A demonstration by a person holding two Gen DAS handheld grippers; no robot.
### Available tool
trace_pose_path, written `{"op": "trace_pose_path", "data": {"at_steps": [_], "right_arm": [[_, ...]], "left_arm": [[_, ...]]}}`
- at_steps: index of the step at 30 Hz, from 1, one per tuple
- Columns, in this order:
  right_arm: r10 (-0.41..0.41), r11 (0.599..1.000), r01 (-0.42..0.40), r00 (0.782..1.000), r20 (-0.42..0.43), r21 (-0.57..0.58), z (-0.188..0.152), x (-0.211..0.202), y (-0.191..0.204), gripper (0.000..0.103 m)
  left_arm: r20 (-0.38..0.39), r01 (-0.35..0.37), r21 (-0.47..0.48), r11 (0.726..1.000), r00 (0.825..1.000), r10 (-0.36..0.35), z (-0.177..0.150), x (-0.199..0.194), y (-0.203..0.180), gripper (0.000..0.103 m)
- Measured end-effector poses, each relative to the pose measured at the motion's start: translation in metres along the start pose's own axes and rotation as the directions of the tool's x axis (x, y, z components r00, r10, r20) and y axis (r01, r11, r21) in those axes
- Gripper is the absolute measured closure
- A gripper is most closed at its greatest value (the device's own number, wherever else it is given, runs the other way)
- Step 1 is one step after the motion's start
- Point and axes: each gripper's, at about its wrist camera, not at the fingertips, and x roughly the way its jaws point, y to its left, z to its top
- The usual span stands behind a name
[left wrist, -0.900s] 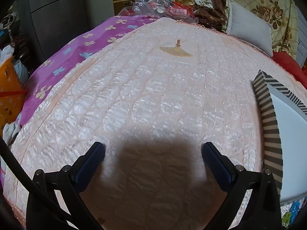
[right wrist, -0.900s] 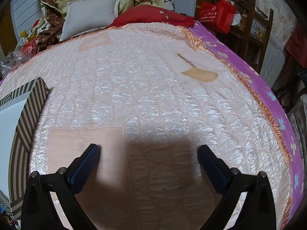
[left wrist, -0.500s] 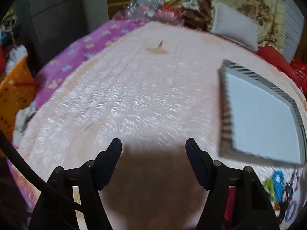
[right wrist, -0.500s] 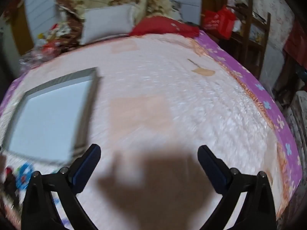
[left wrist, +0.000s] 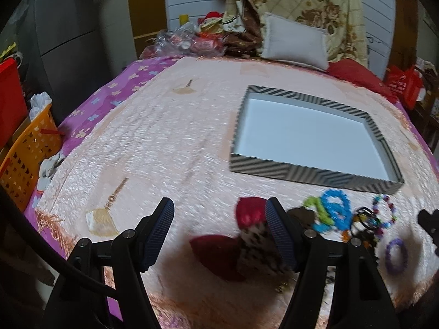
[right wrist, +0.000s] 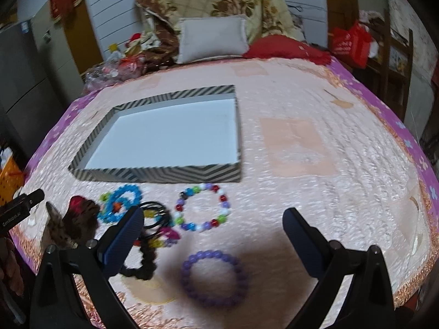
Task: Organize jewelry
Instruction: 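Move both tools over the jewelry pile beside the striped tray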
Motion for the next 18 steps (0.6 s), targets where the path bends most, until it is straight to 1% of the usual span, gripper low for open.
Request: {"op": "trace_pose_path", "data": {"at_steps": [3, 7, 10, 18], "right_arm": [[-0.001, 1.0, 0.002, 1.0, 0.011, -0.029, -0.003, -0.005, 0.009, 0.001], [-0.002, 0.999, 0.003, 1.0, 0.018, -0.05, -0.004, -0.006, 0.011, 0.001], [0.0, 0.999, 0.001, 1.0, 0.015, -0.052, -0.005, -0.005, 0.011, 0.001], [0.014, 0.998, -0.015, 1.0, -0.013, -0.056, -0.008, -0.001, 0.013, 0.001]], "left_arm": [[0.015, 0.005, 0.016, 1.0, 1.0, -0.006, -0.009, -0.006, -0.005, 0.051], [0.015, -0.029, 0.018, 0.999, 0.999, 0.029, -0.016, -0.008, -0.009, 0.051], [0.015, -0.013, 0.012, 1.0, 1.0, 0.013, -0.017, -0.01, -0.009, 0.051], [0.025, -0.008, 0.007, 1.0, 1.0, 0.007, -0.017, -0.013, -0.007, 0.051]]}}
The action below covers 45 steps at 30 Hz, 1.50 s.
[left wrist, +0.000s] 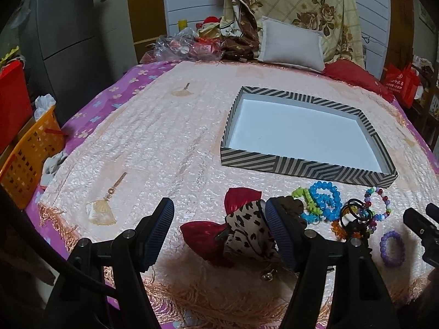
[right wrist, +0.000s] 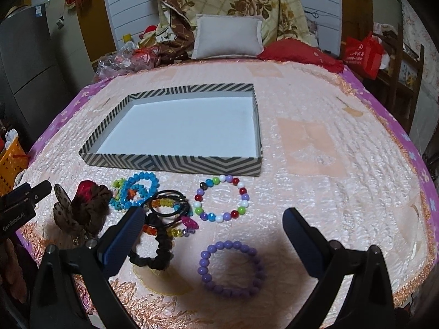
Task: Organize jewelry
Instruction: 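Move both tools over the jewelry pile beside the striped tray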
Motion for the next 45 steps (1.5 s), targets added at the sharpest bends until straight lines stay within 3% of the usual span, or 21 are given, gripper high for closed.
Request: {"op": "trace_pose_path", "data": {"at_steps": [28, 45], "right_arm": [[-0.044, 0.998, 0.044, 0.999, 0.009, -0.049, -0.001, 0.001, 0.005, 0.001], [-0.043, 0.998, 0.043, 0.999, -0.002, -0.045, -0.003, 0.004, 0.001, 0.001]], "left_arm": [[-0.012, 0.066, -0.021, 0.998, 0.998, -0.067, -0.007, -0.001, 0.0, 0.051], [-0.05, 0.116, -0.075, 0.99, 0.991, -0.12, -0.014, 0.002, 0.02, 0.051]]}}
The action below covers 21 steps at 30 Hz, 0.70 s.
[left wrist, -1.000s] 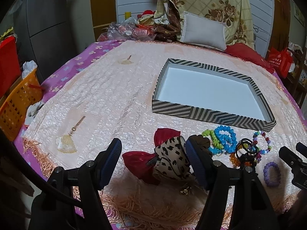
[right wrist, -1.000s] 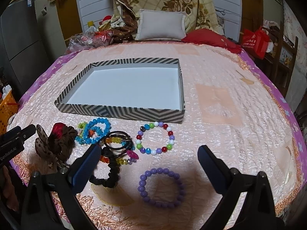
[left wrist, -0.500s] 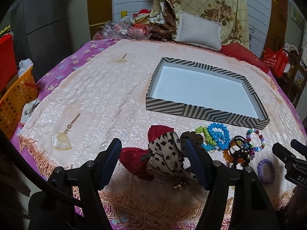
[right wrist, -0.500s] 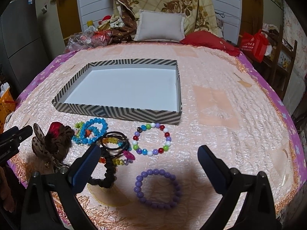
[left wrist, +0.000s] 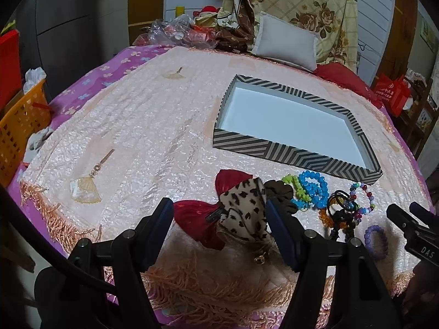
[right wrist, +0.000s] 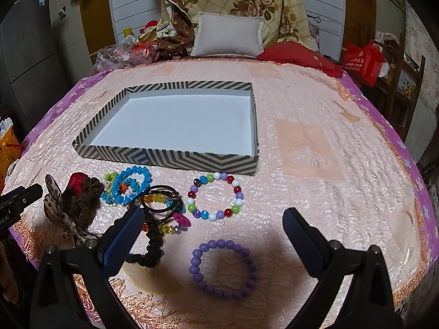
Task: Organize jewelry
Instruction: 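Move both tools over the jewelry pile beside the striped tray, then grasp the leopard-print bow clip with the left tool while the right tool grasps the black scrunchie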
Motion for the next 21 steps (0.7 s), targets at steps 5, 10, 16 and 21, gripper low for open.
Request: {"op": "trace_pose_path", "data": {"at_steps": [5, 10, 16, 21], "right_arm": [[0.011, 1.0, -0.011, 1.0, -0.006, -0.004, -0.001, 0.001, -0.002, 0.001], [0.031, 0.999, -0.031, 0.999, -0.014, -0.019, -0.004, 0.002, -0.003, 0.006], [0.059, 0.997, -0.06, 0.998, -0.029, -0.038, -0.007, 0.003, -0.003, 0.014], [0.081, 0.996, -0.082, 0.996, -0.038, -0.033, -0.008, 0.003, -0.006, 0.02]], "left_arm": [[-0.012, 0.007, 0.03, 1.0, 1.0, -0.006, -0.007, -0.003, 0.011, 0.051], [-0.041, 0.104, -0.011, 0.995, 0.994, -0.104, -0.01, -0.003, 0.019, 0.051], [-0.056, 0.124, 0.042, 0.991, 0.991, -0.122, -0.015, -0.002, -0.003, 0.051], [-0.067, 0.116, 0.029, 0.993, 0.991, -0.113, -0.014, 0.011, -0.013, 0.051]]}}
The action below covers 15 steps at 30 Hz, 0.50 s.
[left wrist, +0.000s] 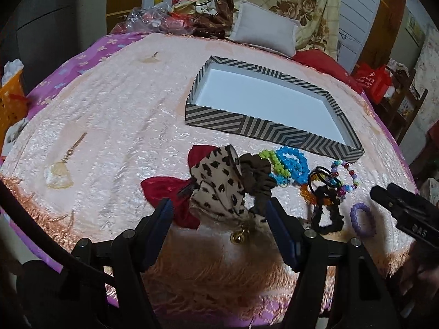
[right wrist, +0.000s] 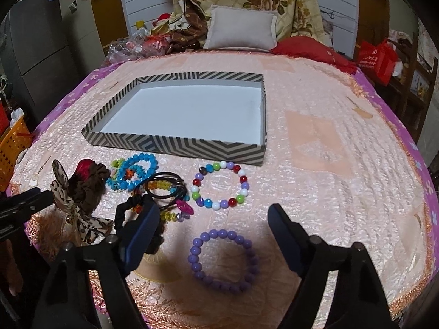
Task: Organize jewelry
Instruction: 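Grasp the leopard-print bow clip with the left tool while the right tool grasps the black scrunchie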
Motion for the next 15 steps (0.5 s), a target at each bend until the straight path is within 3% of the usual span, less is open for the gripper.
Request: {"op": "trace_pose_path", "data": {"at_steps": [3, 4, 6, 8, 15], "right_arm": [[0.01, 1.0, -0.01, 1.0, 0.002, -0.015, 0.001, -0.001, 0.002, 0.021], [0.011, 1.0, -0.011, 1.0, 0.004, -0.019, 0.001, -0.001, 0.003, 0.021], [0.023, 0.999, -0.022, 1.0, 0.006, -0.024, 0.001, -0.001, 0.005, 0.021], [0.036, 0.999, -0.036, 0.999, 0.0, -0.027, 0.002, 0.0, 0.008, 0.023], [0.077, 0.995, -0.077, 0.997, -0.01, -0.062, 0.004, 0.003, 0.013, 0.025]], "left_arm": [[0.006, 0.006, -0.007, 1.0, 1.0, -0.006, 0.005, 0.008, -0.004, 0.054], [0.018, 0.016, -0.005, 1.0, 1.0, -0.016, 0.007, 0.01, -0.006, 0.059], [0.025, 0.027, 0.003, 1.0, 0.999, -0.027, 0.009, 0.018, -0.008, 0.078], [-0.025, 0.024, 0.011, 1.0, 0.999, -0.024, 0.011, 0.03, -0.008, 0.1], [-0.033, 0.074, -0.006, 0.997, 0.997, -0.074, 0.01, 0.01, 0.003, 0.103]]}}
